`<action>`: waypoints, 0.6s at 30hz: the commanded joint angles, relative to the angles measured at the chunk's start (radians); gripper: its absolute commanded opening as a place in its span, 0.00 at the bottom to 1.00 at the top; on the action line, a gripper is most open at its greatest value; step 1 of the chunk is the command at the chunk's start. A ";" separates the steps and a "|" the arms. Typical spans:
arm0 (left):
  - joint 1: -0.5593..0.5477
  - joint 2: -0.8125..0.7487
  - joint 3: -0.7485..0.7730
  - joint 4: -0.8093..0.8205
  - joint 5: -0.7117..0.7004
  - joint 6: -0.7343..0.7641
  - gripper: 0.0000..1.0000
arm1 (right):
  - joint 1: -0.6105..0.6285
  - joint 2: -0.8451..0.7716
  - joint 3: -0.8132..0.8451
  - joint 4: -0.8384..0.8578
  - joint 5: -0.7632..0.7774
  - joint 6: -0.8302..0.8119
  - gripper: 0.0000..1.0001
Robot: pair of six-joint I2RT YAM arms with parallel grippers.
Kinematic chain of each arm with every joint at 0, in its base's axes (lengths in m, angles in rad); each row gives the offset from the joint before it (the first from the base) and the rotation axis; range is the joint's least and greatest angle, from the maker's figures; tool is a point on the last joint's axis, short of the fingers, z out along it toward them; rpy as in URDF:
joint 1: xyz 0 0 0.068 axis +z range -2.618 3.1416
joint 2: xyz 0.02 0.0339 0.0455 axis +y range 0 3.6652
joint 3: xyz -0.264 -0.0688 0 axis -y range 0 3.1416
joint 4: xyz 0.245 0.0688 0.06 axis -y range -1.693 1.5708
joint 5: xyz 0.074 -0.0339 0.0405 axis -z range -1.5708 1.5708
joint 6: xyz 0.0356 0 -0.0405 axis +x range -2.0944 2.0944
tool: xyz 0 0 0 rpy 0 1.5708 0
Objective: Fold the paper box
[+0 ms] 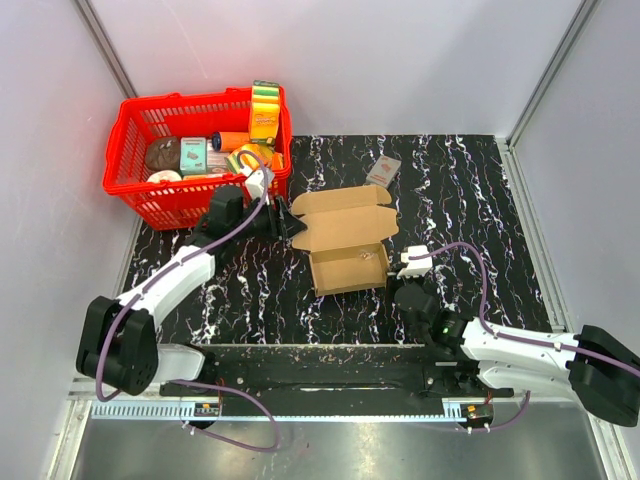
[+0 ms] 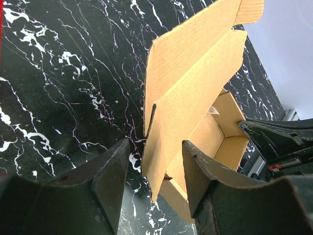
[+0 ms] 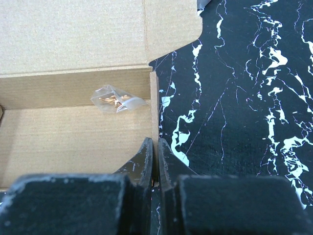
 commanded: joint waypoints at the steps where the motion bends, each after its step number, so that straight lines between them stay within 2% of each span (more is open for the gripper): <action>1: 0.005 0.020 0.062 -0.027 0.042 0.039 0.51 | 0.012 -0.014 0.001 0.037 0.001 -0.005 0.00; 12: 0.005 0.074 0.169 -0.170 0.054 0.108 0.33 | 0.012 -0.013 0.003 0.035 -0.005 -0.006 0.00; 18: 0.005 0.071 0.186 -0.231 0.036 0.140 0.32 | 0.012 -0.002 0.006 0.039 -0.005 -0.006 0.00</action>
